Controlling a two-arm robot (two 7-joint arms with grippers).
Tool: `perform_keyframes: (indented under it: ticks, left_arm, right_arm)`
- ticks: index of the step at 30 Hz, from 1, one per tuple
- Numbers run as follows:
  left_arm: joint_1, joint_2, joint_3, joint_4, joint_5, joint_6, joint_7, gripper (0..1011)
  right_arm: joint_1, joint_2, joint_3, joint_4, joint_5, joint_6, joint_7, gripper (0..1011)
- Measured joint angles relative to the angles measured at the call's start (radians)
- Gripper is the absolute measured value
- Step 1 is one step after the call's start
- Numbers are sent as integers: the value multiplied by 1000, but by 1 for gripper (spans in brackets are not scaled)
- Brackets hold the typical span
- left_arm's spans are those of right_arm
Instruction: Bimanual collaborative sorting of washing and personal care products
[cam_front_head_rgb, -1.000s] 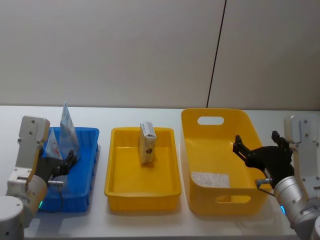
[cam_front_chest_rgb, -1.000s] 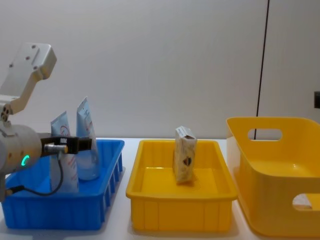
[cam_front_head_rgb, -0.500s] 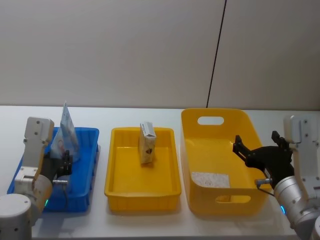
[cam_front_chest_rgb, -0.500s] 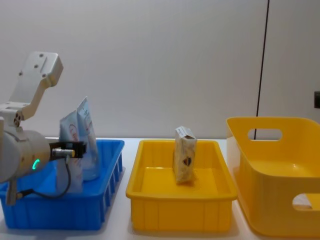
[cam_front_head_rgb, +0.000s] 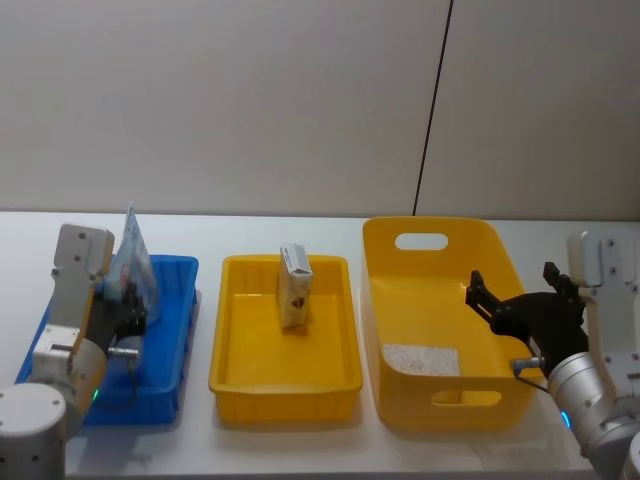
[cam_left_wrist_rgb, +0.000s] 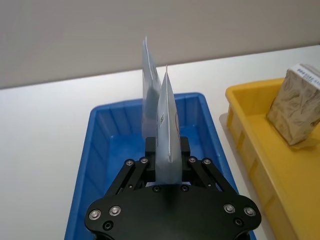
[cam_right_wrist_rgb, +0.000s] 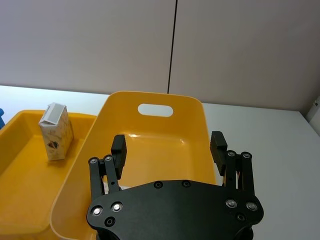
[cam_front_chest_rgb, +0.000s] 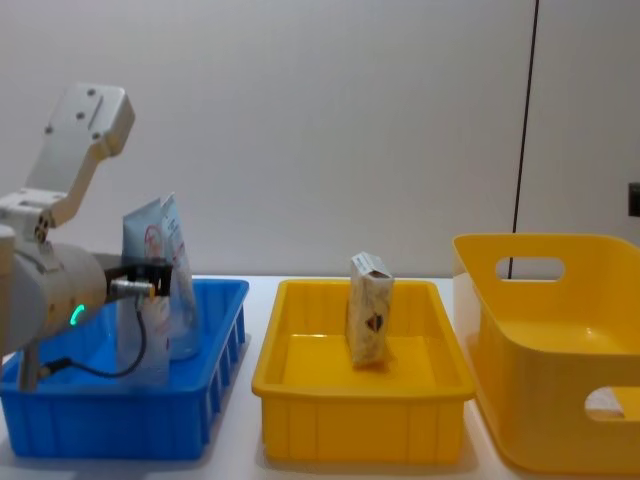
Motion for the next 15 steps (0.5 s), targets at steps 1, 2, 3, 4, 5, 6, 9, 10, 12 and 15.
perform_keyframes:
  ticks: [1,2,3,4,5,6,9,10,12,15]
  left_arm:
    - [0,3,1,-5,2,-3,-2,230]
    - [0,8,1,-15,6,-9,-8,228]
    - [0,10,2,-21,7,-12,-12,226]
    - [-1,13,2,-27,8,-14,-16,225]
    - [-1,19,2,-41,9,-17,-22,223]
    - [-2,22,1,-48,10,-19,-28,223]
    - [-4,37,-1,-79,11,-22,-50,223]
    - [-5,42,-2,-90,10,-22,-59,223]
    - [-9,55,-6,-117,7,-23,-80,223]
    - [-14,72,-11,-149,-2,-24,-112,223]
  right_arm:
    - [0,0,0,0,0,0,0,1004]
    - [0,0,0,0,0,0,0,1004]
    - [0,0,0,0,0,0,0,1004]
    - [0,0,0,0,0,0,0,1004]
    - [0,0,0,0,0,0,0,1004]
    - [0,0,0,0,0,0,0,1004]
    - [0,0,0,0,0,0,0,1004]
    - [0,0,0,0,0,0,0,1004]
    - [0,0,0,0,0,0,0,1004]
    - [0,0,0,0,0,0,0,1004]
